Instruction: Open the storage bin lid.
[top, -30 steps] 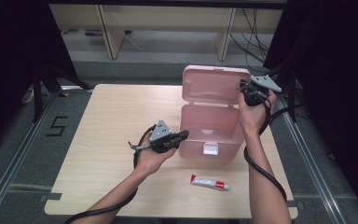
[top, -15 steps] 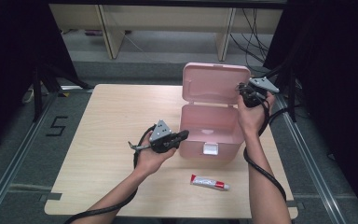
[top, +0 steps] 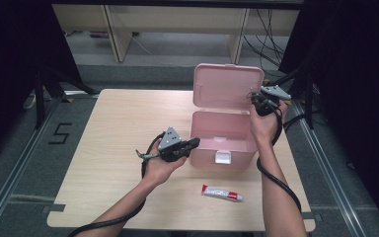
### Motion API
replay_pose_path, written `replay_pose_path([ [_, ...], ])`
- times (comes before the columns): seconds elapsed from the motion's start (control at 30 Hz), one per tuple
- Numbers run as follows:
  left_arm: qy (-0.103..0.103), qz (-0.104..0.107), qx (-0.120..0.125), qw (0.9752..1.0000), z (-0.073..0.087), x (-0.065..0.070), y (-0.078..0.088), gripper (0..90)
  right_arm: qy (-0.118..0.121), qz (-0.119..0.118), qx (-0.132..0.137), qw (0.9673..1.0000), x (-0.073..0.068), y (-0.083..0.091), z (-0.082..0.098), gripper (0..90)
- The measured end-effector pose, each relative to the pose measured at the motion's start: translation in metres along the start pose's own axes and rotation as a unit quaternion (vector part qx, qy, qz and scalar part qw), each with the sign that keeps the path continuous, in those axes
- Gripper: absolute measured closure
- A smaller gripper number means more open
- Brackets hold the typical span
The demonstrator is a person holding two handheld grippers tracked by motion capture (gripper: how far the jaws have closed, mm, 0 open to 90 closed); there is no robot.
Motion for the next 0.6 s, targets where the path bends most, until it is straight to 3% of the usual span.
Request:
replay_pose_path([
  [0.33, -0.001, 0.000, 0.000, 1.0000, 0.000, 0.000, 0.000, 87.8, -0.010, 0.004, -0.032, 0.9994, 0.001, -0.007, 0.011, 90.0],
  [0.37, -0.001, 0.000, -0.001, 1.0000, 0.000, 0.000, 0.000, 87.8, 0.001, 0.003, -0.032, 0.9995, 0.003, -0.008, 0.011, 90.0],
  [0.53, -0.001, 0.001, -0.001, 1.0000, 0.000, 0.000, 0.000, 87.8, -0.015, -0.002, -0.050, 0.9986, 0.001, -0.011, 0.016, 90.0],
  [0.6, 0.000, 0.001, -0.001, 1.0000, 0.000, 0.000, 0.000, 87.8, 0.000, -0.001, -0.054, 0.9986, 0.002, -0.012, 0.017, 90.0],
])
Point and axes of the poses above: each handheld gripper's, and its own axes: y roughly backward along the jaws, z roughly out of its underside, x roughly to its right, the point moved 2 cm from there along -y, roughly forward along the jaws
